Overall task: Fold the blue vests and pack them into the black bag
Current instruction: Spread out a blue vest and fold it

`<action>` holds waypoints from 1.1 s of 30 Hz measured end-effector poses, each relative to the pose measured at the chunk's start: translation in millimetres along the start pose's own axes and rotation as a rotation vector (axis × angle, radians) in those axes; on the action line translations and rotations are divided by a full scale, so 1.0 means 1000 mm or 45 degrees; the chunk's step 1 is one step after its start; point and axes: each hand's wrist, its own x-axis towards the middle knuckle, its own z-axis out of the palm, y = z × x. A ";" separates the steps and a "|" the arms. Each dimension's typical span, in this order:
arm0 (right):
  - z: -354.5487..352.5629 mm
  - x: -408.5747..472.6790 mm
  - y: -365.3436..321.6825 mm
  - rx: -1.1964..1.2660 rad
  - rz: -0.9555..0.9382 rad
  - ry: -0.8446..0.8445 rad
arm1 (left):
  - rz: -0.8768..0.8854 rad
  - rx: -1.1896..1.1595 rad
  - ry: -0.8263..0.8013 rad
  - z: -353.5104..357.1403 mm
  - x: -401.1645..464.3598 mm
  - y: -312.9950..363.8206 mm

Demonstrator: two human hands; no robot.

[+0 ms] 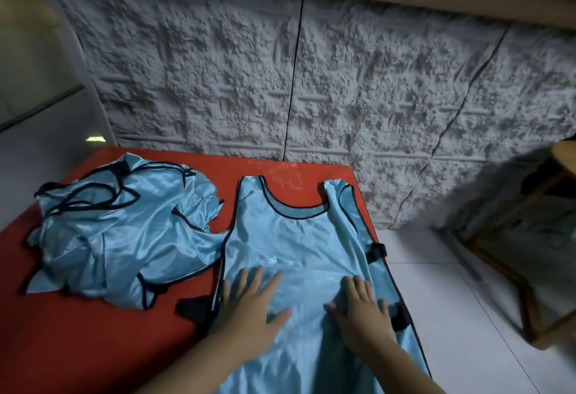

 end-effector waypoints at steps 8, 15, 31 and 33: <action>-0.067 -0.044 0.023 0.064 0.395 -0.057 | -0.543 -0.065 0.136 -0.028 -0.042 -0.036; -0.042 -0.059 0.030 0.128 0.370 -0.219 | -0.806 -0.500 -0.153 -0.027 -0.062 -0.030; -0.063 -0.082 0.064 1.312 0.360 -0.505 | -0.741 -1.455 -0.500 -0.042 -0.094 -0.020; -0.066 -0.077 0.071 1.312 0.384 -0.449 | -0.703 -1.674 -0.487 -0.041 -0.089 -0.016</action>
